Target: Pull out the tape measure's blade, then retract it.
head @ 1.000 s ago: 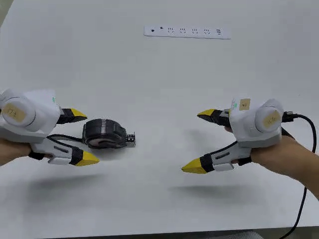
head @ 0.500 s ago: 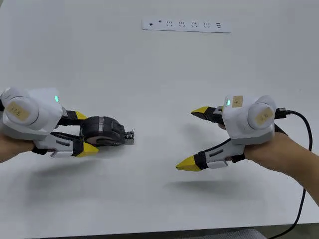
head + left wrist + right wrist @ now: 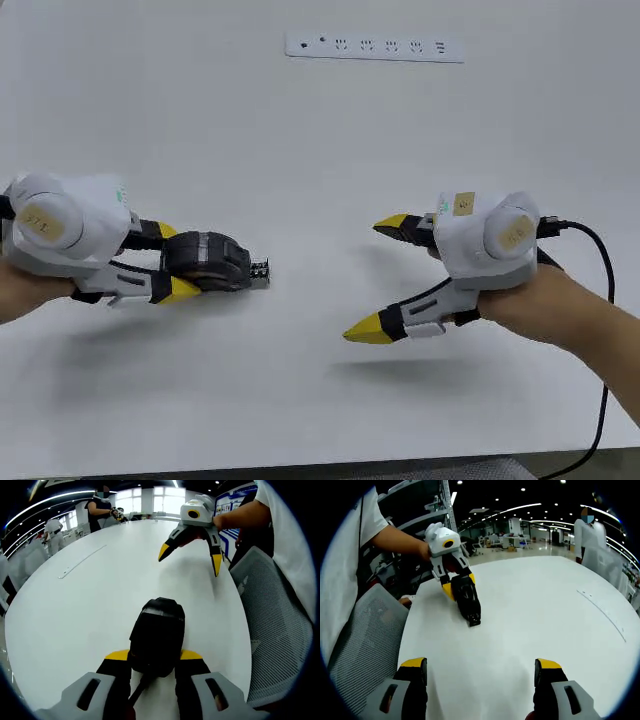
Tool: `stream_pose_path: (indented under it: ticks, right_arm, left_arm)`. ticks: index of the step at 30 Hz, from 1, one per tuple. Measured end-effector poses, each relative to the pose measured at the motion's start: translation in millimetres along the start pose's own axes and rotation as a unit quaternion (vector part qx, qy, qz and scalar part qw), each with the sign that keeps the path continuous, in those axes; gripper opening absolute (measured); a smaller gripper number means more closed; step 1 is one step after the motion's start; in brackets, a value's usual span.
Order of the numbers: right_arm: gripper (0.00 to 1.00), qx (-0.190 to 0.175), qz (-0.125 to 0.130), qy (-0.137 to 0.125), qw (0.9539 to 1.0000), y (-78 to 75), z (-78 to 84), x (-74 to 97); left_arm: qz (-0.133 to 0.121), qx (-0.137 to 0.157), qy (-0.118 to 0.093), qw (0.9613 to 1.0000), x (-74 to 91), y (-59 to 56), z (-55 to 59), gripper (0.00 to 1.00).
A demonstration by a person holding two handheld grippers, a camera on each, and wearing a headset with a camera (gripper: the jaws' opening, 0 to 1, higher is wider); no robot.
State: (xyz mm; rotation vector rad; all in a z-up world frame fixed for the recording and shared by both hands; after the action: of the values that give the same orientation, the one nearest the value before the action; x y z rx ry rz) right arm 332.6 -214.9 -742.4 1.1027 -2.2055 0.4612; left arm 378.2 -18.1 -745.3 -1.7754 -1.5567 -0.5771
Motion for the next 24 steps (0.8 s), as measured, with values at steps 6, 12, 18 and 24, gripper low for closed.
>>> stream_pose_path:
  ticks: [6,12,18,24]
  right_arm:
    - [0.83,0.021,0.001,-0.017,0.9996,2.2,-8.5,-12.8]
    - [0.79,0.035,0.000,-0.035,0.9988,5.9,-19.1,-30.4]
    - [0.68,0.048,-0.012,-0.048,0.9976,15.1,-27.0,-50.4]
    - [0.59,0.053,-0.026,-0.053,0.9969,22.6,-30.9,-63.8]
  left_arm:
    - [-0.001,-0.013,0.011,0.9999,-1.0,-0.7,0.8,0.28]
    - [-0.002,-0.020,0.013,0.9997,-1.3,0.1,0.8,0.27]
    - [0.000,-0.020,0.014,0.9997,-0.9,0.0,0.7,0.27]
    - [0.000,-0.019,0.013,0.9997,-0.9,0.3,0.5,0.27]
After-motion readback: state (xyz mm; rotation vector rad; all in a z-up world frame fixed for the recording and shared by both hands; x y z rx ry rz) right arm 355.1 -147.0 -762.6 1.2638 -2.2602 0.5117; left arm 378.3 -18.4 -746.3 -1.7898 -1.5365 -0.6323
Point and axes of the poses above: the centre of the closed fingertips' face, and the gripper's own axes: x roughly backward along the fingers, y roughly to its left, z roughly out of its underside, the point moved 3 cm from there along x, roughly backward along the fingers, and after that the axes turned 15 degrees about z, right-handed, at the moved point
